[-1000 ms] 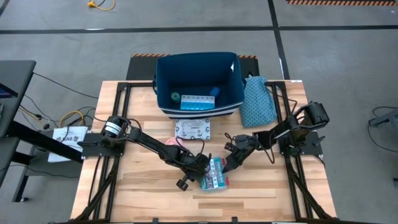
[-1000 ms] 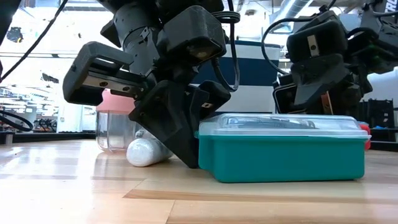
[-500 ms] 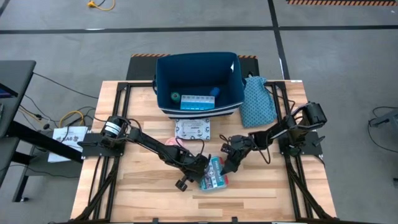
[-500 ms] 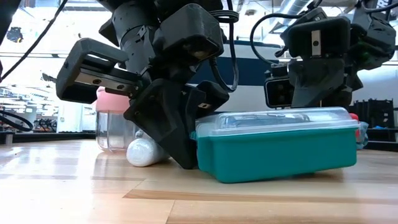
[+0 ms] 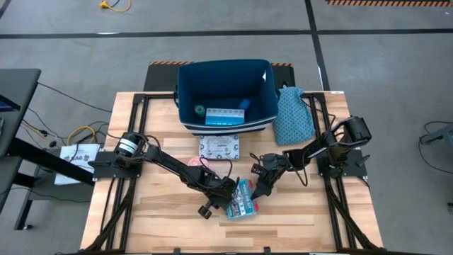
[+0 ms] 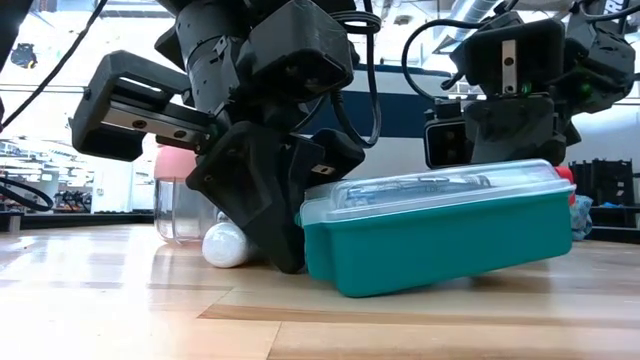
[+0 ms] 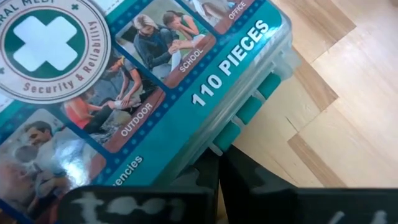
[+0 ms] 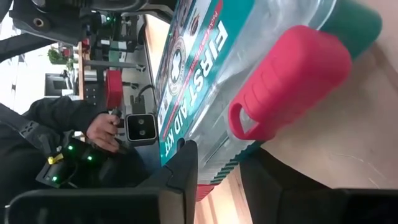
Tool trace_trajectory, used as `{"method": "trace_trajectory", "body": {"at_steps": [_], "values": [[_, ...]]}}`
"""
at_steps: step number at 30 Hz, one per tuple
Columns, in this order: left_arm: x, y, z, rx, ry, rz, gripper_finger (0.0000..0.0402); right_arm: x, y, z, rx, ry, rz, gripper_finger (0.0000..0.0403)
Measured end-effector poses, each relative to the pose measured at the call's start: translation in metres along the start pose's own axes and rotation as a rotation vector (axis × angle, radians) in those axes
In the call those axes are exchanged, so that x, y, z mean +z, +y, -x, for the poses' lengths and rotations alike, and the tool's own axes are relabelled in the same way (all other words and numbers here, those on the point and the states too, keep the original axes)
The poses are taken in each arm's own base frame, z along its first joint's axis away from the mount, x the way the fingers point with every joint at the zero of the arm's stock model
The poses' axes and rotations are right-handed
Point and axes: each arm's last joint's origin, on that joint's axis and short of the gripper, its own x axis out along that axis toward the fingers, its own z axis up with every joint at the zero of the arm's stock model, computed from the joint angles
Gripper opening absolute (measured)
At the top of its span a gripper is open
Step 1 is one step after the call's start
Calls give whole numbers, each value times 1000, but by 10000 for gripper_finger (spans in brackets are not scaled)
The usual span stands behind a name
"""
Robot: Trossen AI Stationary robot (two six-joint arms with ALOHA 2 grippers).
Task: Pick & place medical supplies in basket/bin
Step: Put the first aid kit into the blue bin
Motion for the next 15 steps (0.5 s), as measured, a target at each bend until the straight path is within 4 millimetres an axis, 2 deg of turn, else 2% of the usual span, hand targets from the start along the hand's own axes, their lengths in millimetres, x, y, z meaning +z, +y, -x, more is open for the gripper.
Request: {"method": "trace_trajectory", "body": {"at_steps": [15], "values": [[0, 0, 0, -1, 0, 0, 0, 1, 2, 0, 17, 16, -14, 78]]}}
